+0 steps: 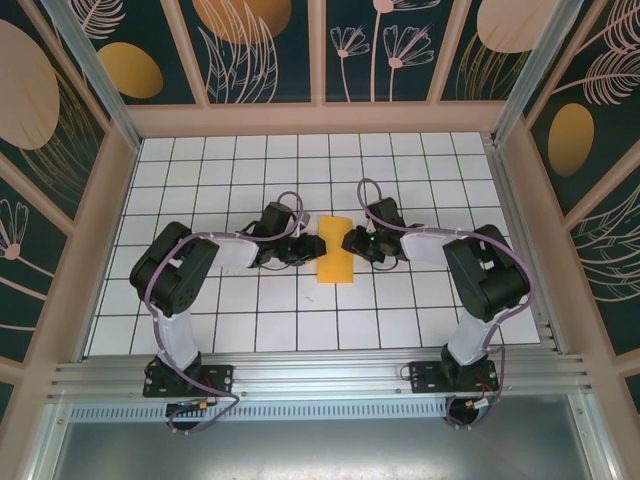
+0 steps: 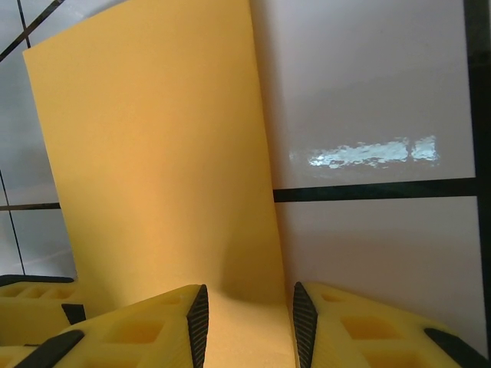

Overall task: Fold a paper plane with a square sheet of paper (pick it up from the middle)
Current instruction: Fold the triangle a second time at the center of the table.

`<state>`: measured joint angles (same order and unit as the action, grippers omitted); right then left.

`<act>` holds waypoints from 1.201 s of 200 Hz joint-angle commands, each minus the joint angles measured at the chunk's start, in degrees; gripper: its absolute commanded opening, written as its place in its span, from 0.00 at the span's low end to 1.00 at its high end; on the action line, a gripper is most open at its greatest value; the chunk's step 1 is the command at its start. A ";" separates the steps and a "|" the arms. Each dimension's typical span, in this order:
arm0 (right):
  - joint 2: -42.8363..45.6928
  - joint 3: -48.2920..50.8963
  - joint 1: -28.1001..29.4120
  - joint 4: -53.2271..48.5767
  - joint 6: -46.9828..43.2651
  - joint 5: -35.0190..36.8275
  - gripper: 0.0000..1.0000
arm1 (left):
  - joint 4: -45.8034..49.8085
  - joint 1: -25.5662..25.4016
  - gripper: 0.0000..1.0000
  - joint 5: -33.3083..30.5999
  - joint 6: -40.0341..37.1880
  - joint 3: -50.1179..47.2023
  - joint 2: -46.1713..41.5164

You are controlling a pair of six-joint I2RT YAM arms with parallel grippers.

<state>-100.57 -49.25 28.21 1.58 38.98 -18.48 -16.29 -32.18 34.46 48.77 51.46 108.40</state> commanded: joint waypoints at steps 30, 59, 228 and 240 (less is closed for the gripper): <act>1.76 0.24 0.81 2.55 -1.56 -1.39 0.39 | -4.30 0.17 0.14 0.32 4.20 -0.23 0.77; 7.11 1.90 1.88 -0.50 -4.60 5.23 0.41 | -4.54 0.18 0.07 -1.05 5.95 -1.95 -1.92; 13.89 8.29 30.80 7.68 -34.73 34.29 0.55 | 5.09 0.27 0.07 -2.91 3.57 -1.28 -5.83; 11.84 6.97 31.77 7.92 -36.38 33.86 0.55 | 5.31 0.28 0.08 -2.95 3.44 -1.13 -5.81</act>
<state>-85.12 -39.13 58.04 7.79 9.10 12.14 -13.19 -32.18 32.14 53.63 48.73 103.13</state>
